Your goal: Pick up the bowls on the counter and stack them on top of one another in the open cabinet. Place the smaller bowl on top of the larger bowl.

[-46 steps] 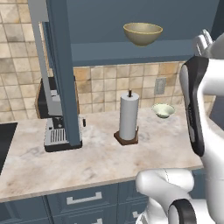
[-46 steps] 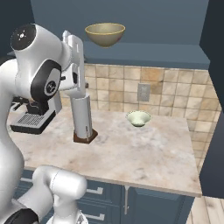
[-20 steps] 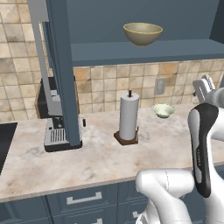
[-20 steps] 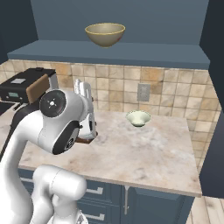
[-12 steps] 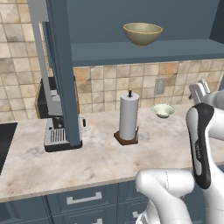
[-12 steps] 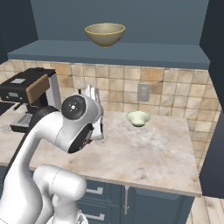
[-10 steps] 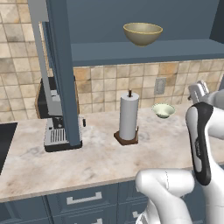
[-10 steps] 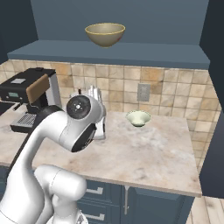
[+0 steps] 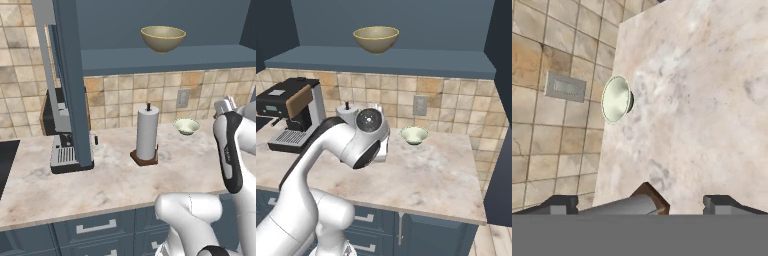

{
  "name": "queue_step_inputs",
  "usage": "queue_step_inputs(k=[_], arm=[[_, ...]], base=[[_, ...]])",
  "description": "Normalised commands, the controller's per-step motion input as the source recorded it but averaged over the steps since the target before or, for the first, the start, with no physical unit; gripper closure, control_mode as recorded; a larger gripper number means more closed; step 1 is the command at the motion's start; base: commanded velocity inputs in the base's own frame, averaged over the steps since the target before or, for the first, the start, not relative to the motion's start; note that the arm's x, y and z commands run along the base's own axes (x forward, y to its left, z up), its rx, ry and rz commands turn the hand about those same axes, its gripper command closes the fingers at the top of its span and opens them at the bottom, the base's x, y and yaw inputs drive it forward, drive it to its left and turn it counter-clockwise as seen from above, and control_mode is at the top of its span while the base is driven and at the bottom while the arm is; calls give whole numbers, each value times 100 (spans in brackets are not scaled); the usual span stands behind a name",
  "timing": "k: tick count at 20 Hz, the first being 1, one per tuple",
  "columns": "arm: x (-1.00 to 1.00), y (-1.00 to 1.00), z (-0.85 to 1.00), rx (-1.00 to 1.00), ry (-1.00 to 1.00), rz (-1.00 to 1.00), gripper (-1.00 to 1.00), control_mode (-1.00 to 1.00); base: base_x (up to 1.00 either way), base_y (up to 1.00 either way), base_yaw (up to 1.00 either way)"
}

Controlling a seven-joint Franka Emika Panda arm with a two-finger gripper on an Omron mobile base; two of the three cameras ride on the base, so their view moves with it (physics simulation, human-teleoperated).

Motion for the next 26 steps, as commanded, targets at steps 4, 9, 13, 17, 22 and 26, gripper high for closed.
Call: queue_step_inputs(k=[4, 9, 13, 17, 22, 26], arm=[[23, -14, -33, 3, 2, 1, -100, -100], [25, -7, -37, 0, -2, 1, -100, -100], [37, -11, -33, 0, 0, 2, -100, -100], [38, -5, -29, 0, -1, 1, -100, -100], [39, -7, -24, 0, -1, 1, -100, -100], [40, -11, -12, 4, 3, 1, -100, -100]], base=[[0, 0, 0], [0, 0, 0], [0, 0, 0], [0, 0, 0], [0, 0, 0], [0, 0, 0]])
